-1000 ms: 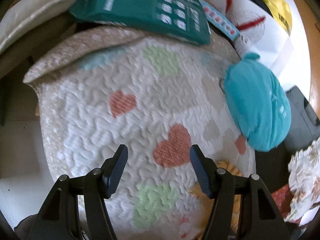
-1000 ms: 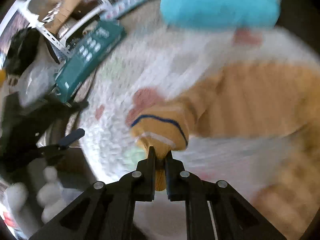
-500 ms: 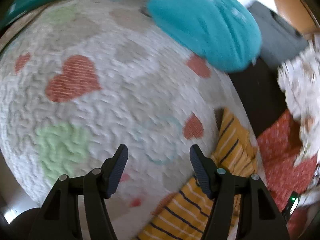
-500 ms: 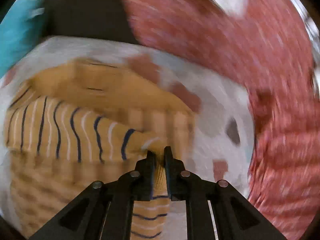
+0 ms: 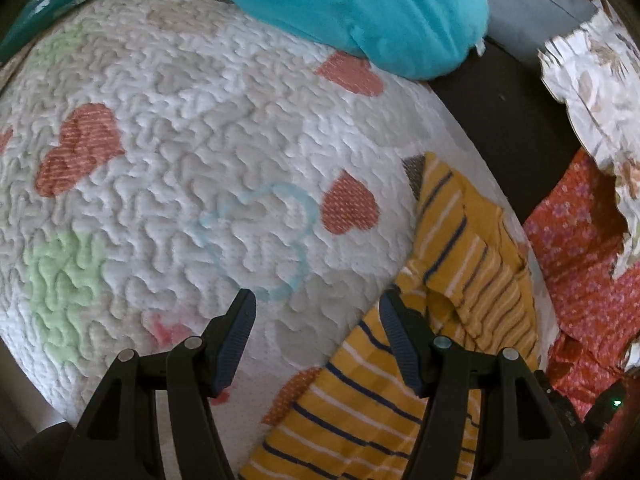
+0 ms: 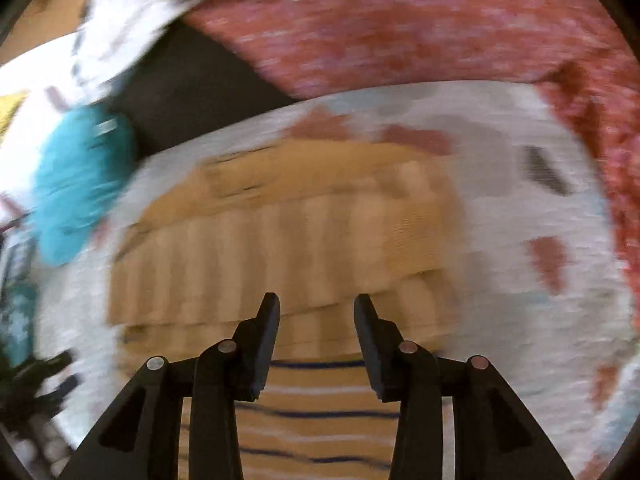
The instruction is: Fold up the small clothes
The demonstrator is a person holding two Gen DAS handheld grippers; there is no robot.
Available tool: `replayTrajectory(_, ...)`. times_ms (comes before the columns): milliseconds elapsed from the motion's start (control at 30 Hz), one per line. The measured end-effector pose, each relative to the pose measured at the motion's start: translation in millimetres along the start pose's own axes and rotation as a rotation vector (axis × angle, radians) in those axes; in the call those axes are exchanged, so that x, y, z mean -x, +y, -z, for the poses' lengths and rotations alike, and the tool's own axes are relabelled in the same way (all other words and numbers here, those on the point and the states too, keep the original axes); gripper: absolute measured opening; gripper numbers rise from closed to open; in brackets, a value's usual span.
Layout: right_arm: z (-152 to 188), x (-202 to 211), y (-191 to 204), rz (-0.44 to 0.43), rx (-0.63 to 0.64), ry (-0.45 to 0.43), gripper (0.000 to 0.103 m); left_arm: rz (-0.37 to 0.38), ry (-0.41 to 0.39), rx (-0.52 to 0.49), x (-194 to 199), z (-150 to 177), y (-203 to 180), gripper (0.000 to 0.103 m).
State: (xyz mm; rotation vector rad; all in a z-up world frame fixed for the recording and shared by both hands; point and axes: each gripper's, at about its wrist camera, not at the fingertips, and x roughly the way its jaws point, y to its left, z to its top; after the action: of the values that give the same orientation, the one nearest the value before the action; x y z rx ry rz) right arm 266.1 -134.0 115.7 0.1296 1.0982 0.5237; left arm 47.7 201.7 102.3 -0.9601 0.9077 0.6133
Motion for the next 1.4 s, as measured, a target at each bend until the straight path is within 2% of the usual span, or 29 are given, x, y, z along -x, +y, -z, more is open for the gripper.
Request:
replayTrajectory(67,1.5,-11.7,46.3,-0.113,0.067,0.03,0.042,-0.013,-0.007,0.029,2.9,-4.7,11.5,0.063)
replayTrajectory(167,6.6,-30.0,111.3,-0.183,0.184,0.053,0.045,-0.026,0.0,0.082,3.8,-12.4,29.8,0.063)
replayTrajectory(233,11.3,-44.3,153.6,-0.17,0.265,0.045,0.054,-0.017,0.012,0.104,2.7,-15.4,36.4,0.063)
replayTrajectory(300,16.7,-62.0,187.9,-0.141,0.32,0.046,0.058,-0.003,0.021,0.115,3.0,-18.0,40.4,0.063)
replayTrajectory(333,18.5,-72.1,202.3,-0.109,0.345,0.047,0.061,0.001,0.021,0.117,3.9,-19.0,41.5,0.063)
replayTrajectory(400,19.7,-93.8,221.8,-0.01,0.402,0.043,0.061,0.017,0.022,0.122,6.6,-21.2,44.2,0.063)
replayTrajectory(467,21.1,-116.3,231.0,0.07,0.429,0.084,0.019,0.033,0.021,0.135,10.5,-23.3,49.1,0.063)
replayTrajectory(500,20.7,-125.0,232.3,0.08,0.417,0.109,0.014,0.037,0.019,0.141,11.6,-24.4,51.1,0.063)
replayTrajectory(600,20.9,-126.9,238.4,0.048,0.379,0.107,0.012,0.044,0.015,0.168,13.3,-28.3,59.1,0.063)
replayTrajectory(700,27.8,-128.1,253.2,-0.012,0.41,0.121,0.012,0.049,0.014,0.168,15.1,-29.0,62.0,0.063)
replayTrajectory(767,32.2,-133.3,261.1,-0.08,0.414,0.162,0.014,0.045,0.012,0.145,15.5,-27.8,58.5,0.063)
replayTrajectory(833,36.6,-135.6,261.9,-0.098,0.396,0.181,0.019,0.038,0.013,0.123,15.6,-25.8,55.3,0.063)
replayTrajectory(867,36.6,-131.5,256.6,-0.108,0.374,0.165,0.02,0.036,0.018,0.11,14.6,-24.0,53.1,0.063)
replayTrajectory(933,35.2,-118.3,237.2,-0.139,0.318,0.147,0.03,0.037,0.028,0.095,12.3,-21.3,49.9,0.063)
replayTrajectory(967,33.1,-110.0,223.9,-0.151,0.292,0.133,0.031,0.037,0.033,0.081,11.2,-19.1,46.9,0.063)
replayTrajectory(1133,2.7,-79.0,117.5,-0.038,0.145,0.047,0.039,0.033,0.046,-0.002,4.4,-9.0,24.7,0.063)
replayTrajectory(1200,-13.4,-75.2,52.7,0.043,0.011,0.024,0.043,0.021,0.06,-0.038,-1.8,-2.5,14.7,0.063)
replayTrajectory(1267,-19.8,-73.7,-10.1,0.119,-0.142,0.036,0.043,0.015,0.093,-0.065,-10.4,4.3,7.3,0.063)
replayTrajectory(1300,-19.8,-67.6,-44.0,0.105,-0.239,0.018,0.036,0.014,0.105,-0.073,-13.6,6.7,4.8,0.063)
replayTrajectory(1333,-18.1,-60.5,-68.9,0.046,-0.317,0.001,0.032,0.01,0.115,-0.085,-16.5,8.9,2.2,0.063)
replayTrajectory(1367,-14.8,-52.1,-88.0,0.017,-0.384,-0.016,0.032,0.004,0.123,-0.099,-18.8,11.1,-0.6,0.063)
replayTrajectory(1400,-10.0,-39.9,-101.5,0.043,-0.425,-0.044,0.041,0.0,0.125,-0.108,-20.2,12.0,-2.4,0.063)
